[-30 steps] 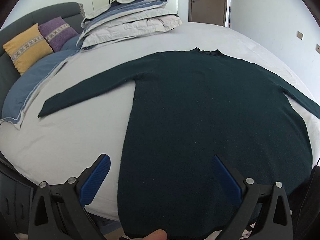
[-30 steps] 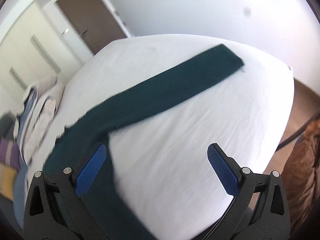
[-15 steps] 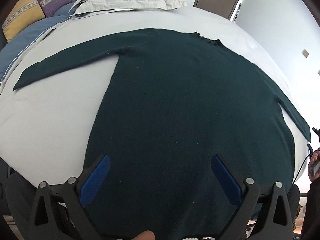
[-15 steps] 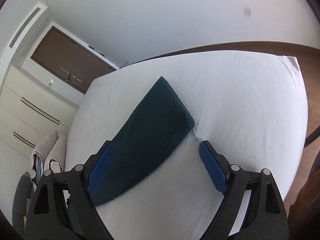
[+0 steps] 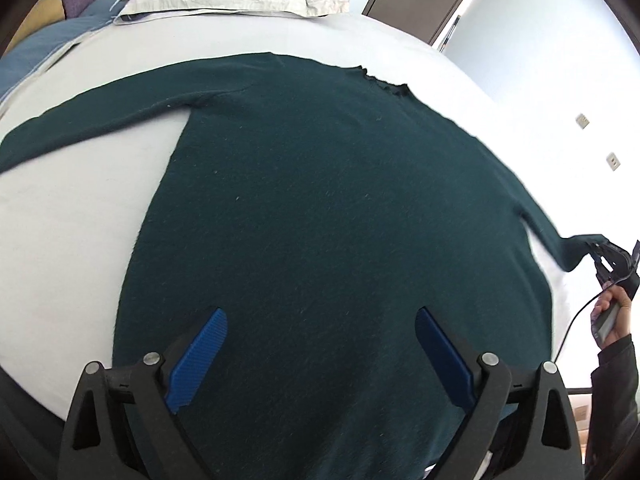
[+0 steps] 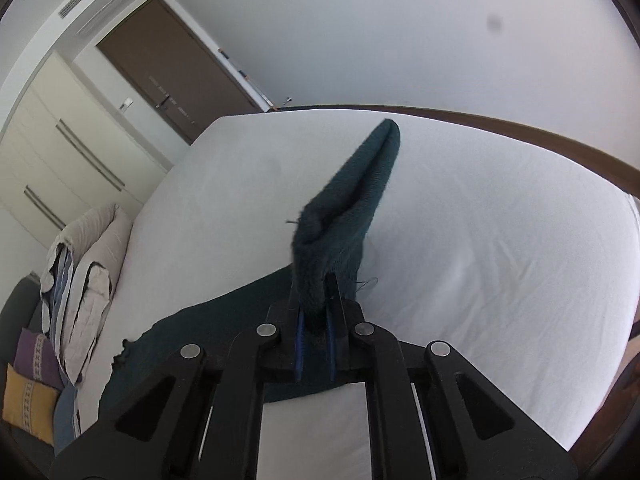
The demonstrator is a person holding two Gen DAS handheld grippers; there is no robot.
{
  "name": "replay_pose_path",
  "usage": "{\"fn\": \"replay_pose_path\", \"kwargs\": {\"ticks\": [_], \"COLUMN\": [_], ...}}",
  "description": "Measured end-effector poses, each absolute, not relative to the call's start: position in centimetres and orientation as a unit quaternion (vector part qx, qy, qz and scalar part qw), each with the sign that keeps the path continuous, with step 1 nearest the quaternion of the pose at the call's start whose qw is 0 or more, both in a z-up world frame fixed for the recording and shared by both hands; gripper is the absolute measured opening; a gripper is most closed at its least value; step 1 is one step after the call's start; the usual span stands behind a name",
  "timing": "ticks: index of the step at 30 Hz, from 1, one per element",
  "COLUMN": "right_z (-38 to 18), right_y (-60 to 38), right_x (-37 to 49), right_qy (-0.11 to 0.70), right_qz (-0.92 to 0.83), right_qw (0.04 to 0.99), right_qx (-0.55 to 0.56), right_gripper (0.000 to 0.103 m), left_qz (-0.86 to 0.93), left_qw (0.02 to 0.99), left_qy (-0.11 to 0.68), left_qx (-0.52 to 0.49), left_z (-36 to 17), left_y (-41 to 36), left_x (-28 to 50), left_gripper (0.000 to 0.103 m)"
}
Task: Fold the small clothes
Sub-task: 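Grasp the sweater sleeve cuff with the right gripper, then fold the held sleeve across the sweater body with the right gripper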
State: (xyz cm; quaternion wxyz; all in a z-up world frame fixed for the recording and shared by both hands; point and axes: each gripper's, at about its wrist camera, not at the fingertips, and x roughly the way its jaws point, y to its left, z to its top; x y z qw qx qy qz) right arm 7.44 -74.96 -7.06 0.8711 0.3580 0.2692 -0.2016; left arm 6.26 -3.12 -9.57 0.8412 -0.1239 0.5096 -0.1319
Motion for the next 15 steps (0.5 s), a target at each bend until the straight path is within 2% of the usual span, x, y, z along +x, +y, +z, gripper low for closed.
{"fn": "replay_pose_path", "kwargs": {"ticks": [8, 12, 15], "right_z": [-2.8, -4.7, -8.7], "right_y": [-57.4, -47.4, -42.4], "right_x": [20.1, 24.8, 26.9], "right_qy": [0.316, 0.354, 0.4], "right_qz": [-0.012, 0.045, 0.073], "right_qw": [0.923, 0.919, 0.903], "right_qx": [0.22, 0.168, 0.143], "right_gripper": [0.007, 0.007, 0.008], "left_qz": [-0.148, -0.146, -0.148], "left_qw": [0.848, 0.849, 0.849], "left_qy": [0.484, 0.478, 0.476], "left_qx": [-0.159, -0.172, -0.177], "left_z": [-8.3, -8.2, -8.4], "left_y": [-1.7, -0.4, -0.3], "left_x": [8.1, 9.1, 10.3], "left_gripper": [0.096, 0.096, 0.096]}}
